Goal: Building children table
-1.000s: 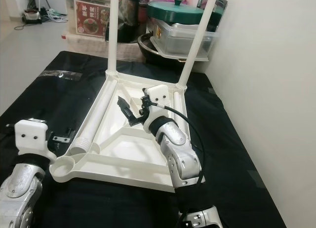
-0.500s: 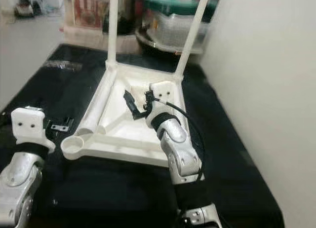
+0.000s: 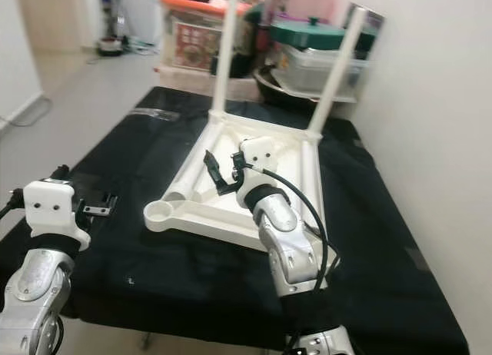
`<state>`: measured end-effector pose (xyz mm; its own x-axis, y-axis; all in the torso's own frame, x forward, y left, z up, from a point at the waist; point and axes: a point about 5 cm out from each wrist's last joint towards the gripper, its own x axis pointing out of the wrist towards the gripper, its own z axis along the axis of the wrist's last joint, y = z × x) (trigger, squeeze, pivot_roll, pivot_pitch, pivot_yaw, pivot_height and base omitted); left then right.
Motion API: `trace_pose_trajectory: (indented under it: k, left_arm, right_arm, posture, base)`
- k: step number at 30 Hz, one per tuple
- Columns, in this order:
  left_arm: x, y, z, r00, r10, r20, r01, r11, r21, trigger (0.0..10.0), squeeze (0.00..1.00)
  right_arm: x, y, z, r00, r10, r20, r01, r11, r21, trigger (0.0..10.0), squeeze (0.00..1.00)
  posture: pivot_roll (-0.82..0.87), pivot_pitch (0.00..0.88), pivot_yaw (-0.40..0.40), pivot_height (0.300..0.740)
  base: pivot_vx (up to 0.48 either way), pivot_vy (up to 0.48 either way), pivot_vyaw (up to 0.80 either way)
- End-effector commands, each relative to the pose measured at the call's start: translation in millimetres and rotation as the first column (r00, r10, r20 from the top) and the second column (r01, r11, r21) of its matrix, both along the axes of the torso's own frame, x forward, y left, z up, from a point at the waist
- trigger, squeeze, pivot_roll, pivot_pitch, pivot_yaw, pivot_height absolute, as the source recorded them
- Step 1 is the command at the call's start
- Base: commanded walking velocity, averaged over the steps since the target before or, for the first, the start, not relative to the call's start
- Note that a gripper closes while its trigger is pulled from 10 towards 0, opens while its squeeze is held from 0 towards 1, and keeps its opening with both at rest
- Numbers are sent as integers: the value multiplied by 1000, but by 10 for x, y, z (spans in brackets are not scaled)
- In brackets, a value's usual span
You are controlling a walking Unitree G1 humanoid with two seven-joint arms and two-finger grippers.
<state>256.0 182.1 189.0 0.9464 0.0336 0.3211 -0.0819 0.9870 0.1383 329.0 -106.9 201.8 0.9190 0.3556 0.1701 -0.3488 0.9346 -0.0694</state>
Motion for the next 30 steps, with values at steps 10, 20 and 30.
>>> trace_pose_trajectory:
  k: [10, 20, 30]
  left_arm:
    - [35, 50, -105, 998, 46, -53, -46, 999, 3, 10000, 0]
    - [52, 99, -125, 996, 71, -60, -70, 997, 9, 10000, 0]
    - [50, 86, -145, 995, 79, -63, -79, 997, 5, 10000, 0]
  right_arm:
    - [25, -459, -117, 996, 91, 17, -77, 918, -389, 10000, 0]
    - [-157, -862, -320, 902, 319, -292, -429, 583, -690, 10000, 0]
    - [-78, -1324, -231, 869, 217, -445, -494, 439, -751, 10000, 0]
  posture:
    - [99, 0, -157, 740]
    - [87, 0, -160, 740]
    - [80, 0, -171, 740]
  base:
    - [0, 0, 0]
    - [0, 0, 0]
    - [0, 0, 0]
